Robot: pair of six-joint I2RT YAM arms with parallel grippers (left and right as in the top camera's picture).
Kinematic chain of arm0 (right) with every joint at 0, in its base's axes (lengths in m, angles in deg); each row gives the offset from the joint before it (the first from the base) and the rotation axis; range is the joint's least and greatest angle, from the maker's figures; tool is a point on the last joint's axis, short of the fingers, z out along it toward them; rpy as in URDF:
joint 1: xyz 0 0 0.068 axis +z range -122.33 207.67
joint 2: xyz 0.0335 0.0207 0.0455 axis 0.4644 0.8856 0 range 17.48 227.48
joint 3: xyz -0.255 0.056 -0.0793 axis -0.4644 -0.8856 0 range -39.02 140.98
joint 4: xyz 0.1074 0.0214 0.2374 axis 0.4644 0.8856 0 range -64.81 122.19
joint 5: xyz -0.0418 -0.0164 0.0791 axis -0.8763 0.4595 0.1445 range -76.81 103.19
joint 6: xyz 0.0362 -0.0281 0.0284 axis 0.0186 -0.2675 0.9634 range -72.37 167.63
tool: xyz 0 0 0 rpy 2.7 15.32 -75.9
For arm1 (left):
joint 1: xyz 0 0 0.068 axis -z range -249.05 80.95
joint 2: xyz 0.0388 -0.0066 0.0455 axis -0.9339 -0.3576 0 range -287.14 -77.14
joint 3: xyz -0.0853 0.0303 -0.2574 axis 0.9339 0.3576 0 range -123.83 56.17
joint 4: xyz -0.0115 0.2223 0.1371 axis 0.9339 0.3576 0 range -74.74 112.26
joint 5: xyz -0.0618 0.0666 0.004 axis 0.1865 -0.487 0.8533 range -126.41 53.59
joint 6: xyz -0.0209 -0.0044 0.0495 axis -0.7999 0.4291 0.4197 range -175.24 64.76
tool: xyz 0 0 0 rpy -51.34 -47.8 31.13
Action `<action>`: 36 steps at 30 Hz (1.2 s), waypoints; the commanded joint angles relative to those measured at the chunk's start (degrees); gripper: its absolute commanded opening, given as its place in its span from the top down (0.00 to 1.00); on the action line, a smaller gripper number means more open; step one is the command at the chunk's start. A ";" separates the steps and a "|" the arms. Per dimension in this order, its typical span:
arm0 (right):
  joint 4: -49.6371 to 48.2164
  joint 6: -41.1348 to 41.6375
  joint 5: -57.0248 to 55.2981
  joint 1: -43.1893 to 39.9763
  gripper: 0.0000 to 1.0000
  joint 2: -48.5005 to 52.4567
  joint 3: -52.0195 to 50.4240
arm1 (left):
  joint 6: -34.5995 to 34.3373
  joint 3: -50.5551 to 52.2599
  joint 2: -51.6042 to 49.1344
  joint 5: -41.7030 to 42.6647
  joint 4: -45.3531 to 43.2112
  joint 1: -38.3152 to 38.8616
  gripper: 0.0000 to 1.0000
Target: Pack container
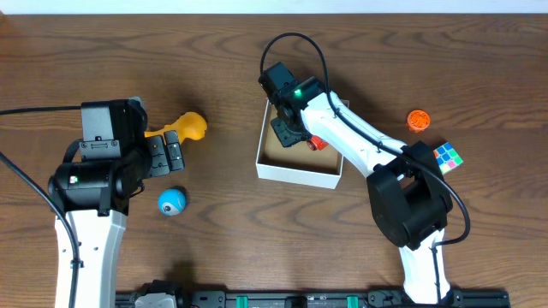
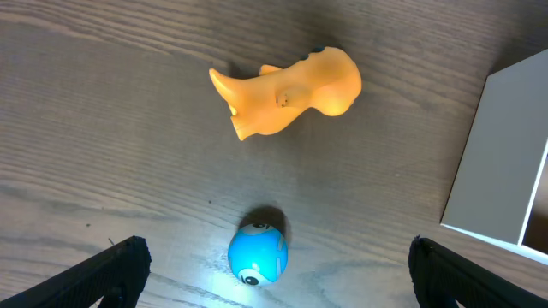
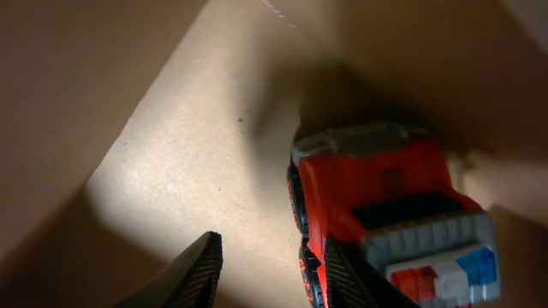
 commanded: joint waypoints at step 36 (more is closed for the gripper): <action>-2.51 11.96 -6.62 -2.62 0.50 4.13 -0.07 | -0.50 -1.14 0.04 -0.09 0.20 -0.42 0.02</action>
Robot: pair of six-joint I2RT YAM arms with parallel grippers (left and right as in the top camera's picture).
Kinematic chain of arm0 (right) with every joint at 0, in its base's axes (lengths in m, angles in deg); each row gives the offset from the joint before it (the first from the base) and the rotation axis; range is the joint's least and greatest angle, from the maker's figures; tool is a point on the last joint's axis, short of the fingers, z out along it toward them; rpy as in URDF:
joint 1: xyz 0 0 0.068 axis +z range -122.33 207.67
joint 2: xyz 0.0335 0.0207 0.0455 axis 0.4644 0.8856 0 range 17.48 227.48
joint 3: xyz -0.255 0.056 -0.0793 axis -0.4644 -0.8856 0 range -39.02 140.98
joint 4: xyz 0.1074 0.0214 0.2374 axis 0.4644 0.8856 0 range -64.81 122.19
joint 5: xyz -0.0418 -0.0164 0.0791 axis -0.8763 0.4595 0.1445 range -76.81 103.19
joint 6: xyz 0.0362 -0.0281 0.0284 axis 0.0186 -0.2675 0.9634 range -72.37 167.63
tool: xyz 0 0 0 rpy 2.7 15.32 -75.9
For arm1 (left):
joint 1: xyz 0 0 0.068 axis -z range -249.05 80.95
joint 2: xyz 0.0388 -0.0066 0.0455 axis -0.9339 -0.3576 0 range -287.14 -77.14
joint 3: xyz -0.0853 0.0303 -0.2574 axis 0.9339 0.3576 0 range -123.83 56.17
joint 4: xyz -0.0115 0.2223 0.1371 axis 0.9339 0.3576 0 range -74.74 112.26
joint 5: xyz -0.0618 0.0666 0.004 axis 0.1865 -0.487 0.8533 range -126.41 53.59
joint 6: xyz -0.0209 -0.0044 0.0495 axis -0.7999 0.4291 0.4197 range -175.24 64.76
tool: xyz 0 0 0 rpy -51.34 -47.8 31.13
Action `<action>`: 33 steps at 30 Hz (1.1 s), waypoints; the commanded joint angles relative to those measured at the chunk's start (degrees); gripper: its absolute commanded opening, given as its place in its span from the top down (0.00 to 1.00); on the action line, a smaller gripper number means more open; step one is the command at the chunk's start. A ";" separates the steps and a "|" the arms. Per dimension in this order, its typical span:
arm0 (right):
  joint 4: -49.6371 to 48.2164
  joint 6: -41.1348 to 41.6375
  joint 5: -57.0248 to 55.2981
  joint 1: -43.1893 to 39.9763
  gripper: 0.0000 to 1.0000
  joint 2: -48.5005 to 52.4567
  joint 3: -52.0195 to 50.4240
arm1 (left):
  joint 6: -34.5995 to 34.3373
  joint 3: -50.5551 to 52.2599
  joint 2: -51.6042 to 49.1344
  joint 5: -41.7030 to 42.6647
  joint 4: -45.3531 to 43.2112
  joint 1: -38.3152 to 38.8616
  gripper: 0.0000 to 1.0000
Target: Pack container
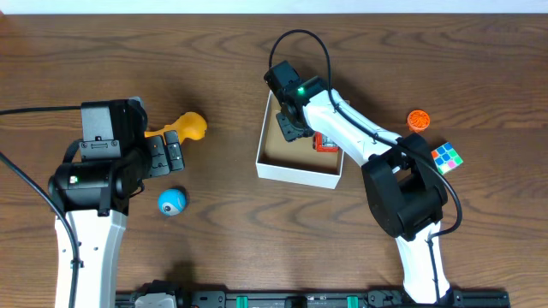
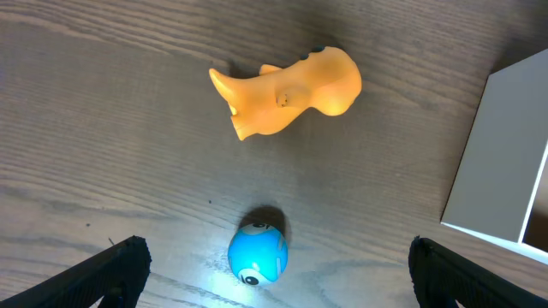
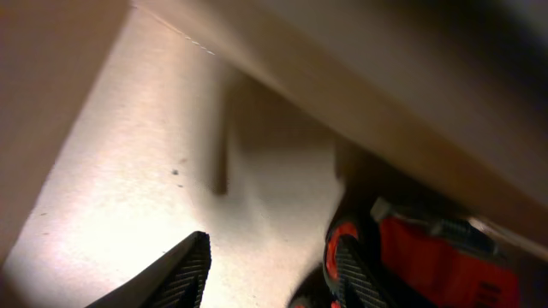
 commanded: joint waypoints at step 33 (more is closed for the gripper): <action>16.92 -1.29 7.45 0.76 0.39 -3.54 10.67 | -0.48 -1.14 0.04 -0.09 0.15 -0.42 0.02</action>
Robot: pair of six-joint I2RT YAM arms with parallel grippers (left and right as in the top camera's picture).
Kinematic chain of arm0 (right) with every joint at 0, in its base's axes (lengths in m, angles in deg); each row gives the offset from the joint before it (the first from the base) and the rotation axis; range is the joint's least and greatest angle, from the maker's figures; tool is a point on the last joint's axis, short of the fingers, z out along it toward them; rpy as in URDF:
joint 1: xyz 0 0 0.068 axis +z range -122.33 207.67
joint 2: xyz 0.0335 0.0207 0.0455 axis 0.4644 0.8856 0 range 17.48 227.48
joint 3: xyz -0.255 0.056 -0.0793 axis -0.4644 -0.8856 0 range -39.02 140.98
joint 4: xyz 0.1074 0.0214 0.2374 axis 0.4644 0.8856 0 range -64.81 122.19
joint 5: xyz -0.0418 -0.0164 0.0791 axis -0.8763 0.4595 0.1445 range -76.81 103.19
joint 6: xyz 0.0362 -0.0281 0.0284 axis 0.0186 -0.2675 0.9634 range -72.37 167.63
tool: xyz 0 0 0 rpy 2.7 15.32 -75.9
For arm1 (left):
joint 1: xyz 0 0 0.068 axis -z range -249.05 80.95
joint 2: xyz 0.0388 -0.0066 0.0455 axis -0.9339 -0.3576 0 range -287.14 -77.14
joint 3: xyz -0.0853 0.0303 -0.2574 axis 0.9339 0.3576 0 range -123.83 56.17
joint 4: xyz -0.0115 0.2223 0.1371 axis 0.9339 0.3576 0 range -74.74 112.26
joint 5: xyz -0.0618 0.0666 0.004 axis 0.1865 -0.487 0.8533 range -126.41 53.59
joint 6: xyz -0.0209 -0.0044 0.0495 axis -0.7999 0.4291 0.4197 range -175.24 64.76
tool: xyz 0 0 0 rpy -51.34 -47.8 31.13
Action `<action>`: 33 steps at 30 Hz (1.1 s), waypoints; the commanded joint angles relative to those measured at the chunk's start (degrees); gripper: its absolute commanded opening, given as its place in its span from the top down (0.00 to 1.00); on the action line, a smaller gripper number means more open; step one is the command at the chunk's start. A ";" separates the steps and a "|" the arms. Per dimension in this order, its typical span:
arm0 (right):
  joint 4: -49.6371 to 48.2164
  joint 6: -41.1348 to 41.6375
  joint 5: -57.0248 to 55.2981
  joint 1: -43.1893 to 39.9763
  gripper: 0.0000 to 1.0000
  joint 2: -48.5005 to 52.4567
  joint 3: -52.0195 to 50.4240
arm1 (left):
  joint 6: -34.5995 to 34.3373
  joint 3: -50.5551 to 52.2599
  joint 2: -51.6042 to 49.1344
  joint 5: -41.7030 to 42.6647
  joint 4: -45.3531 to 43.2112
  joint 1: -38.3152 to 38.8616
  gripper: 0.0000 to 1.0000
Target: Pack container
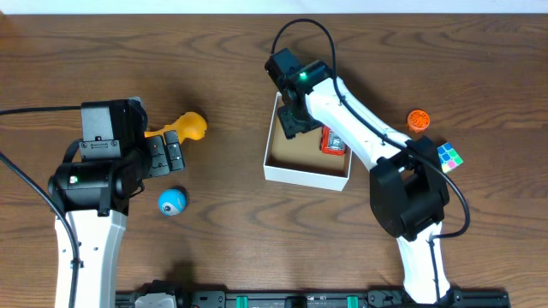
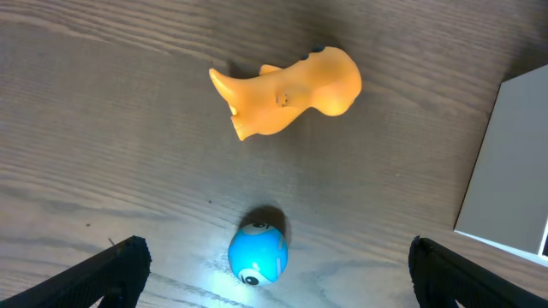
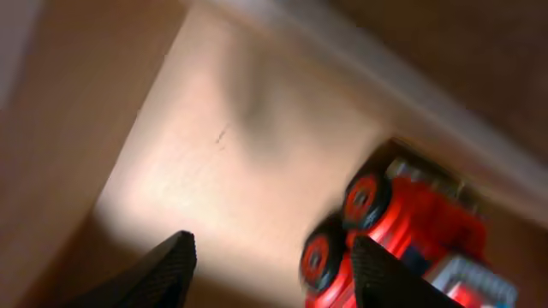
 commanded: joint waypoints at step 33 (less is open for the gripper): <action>12.63 3.98 4.13 -1.09 0.37 -3.58 -6.25 | -0.50 -1.14 0.04 -0.09 0.24 -0.42 0.02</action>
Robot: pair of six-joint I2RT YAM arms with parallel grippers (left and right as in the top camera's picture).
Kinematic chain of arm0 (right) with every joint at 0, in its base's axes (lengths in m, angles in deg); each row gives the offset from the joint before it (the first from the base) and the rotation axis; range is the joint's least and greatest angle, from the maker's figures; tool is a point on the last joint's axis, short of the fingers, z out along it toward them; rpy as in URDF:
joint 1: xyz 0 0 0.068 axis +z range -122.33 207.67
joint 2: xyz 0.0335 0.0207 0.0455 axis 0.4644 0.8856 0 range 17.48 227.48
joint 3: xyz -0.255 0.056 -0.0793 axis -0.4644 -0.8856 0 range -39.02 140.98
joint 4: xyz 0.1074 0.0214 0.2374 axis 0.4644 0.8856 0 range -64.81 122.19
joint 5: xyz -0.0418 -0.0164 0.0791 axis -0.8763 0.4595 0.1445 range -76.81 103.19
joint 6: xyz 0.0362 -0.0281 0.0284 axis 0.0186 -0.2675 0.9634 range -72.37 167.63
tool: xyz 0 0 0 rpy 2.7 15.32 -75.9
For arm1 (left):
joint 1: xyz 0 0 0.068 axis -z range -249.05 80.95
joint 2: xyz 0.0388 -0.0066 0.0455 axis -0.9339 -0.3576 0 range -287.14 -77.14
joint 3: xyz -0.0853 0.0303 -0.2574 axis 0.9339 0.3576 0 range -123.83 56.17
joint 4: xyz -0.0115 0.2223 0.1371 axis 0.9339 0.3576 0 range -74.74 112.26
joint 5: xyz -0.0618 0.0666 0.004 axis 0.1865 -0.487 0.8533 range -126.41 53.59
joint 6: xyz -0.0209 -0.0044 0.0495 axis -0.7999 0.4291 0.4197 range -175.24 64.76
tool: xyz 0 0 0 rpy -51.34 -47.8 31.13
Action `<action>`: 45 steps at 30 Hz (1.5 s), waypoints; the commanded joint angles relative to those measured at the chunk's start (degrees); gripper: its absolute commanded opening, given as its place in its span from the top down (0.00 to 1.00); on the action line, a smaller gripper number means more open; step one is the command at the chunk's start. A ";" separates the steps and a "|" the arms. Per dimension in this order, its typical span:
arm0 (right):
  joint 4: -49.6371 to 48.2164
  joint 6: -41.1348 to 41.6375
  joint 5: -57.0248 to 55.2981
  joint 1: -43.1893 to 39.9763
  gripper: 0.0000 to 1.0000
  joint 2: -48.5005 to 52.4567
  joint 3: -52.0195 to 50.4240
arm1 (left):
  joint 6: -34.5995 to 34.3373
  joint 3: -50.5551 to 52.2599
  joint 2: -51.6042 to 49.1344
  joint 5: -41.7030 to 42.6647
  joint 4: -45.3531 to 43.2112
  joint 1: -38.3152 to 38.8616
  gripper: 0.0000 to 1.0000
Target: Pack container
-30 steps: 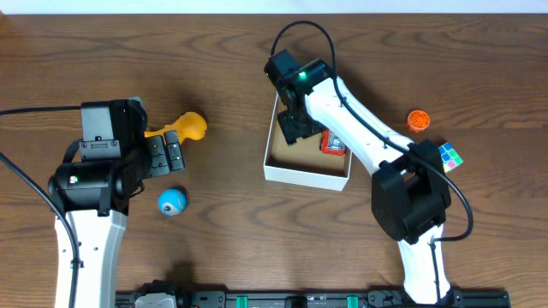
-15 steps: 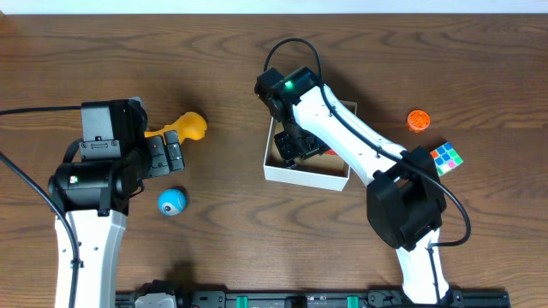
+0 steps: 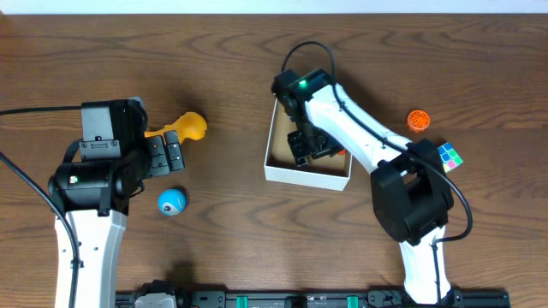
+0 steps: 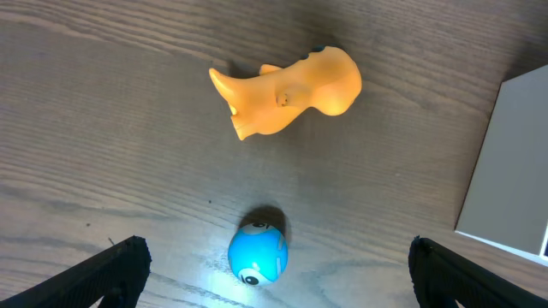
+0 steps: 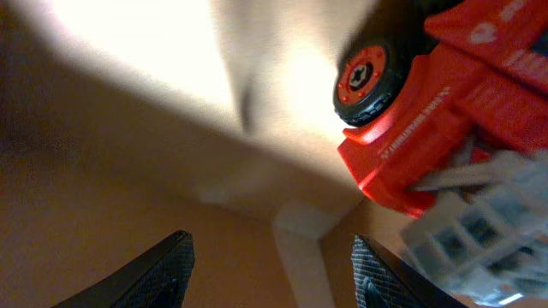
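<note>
The white cardboard box (image 3: 306, 179) stands right of the table's middle. My right gripper (image 3: 310, 145) is down inside it, open, with nothing between its fingers. In the right wrist view the right gripper (image 5: 274, 278) faces an inner corner of the box, with the red toy truck (image 5: 445, 111) close by at upper right. From overhead only a sliver of the truck (image 3: 342, 154) shows. My left gripper (image 3: 171, 154) hangs open above the table, between an orange animal figure (image 4: 287, 92) and a blue ball (image 4: 257, 254).
An orange round cap (image 3: 418, 120) and a colour cube (image 3: 447, 157) lie right of the box. The box's outer wall (image 4: 514, 162) shows at the right edge of the left wrist view. The orange figure (image 3: 190, 126) and blue ball (image 3: 171, 202) lie at the left.
My right gripper has moved from the box's far left corner to its middle, now covering most of the truck from overhead. The box, the left arm and the loose toys have not moved.
First my right gripper stood open in the box beside the red truck, the truck lying free on the floor. Then it was at the far left wall. By the following moment the box had shifted slightly right and straightened. The left arm stayed still throughout.
</note>
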 commanded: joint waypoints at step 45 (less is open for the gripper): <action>-4.37 -0.15 -2.99 -12.87 0.09 -17.86 10.80 | -0.50 -1.14 0.04 -0.09 0.35 -0.42 0.02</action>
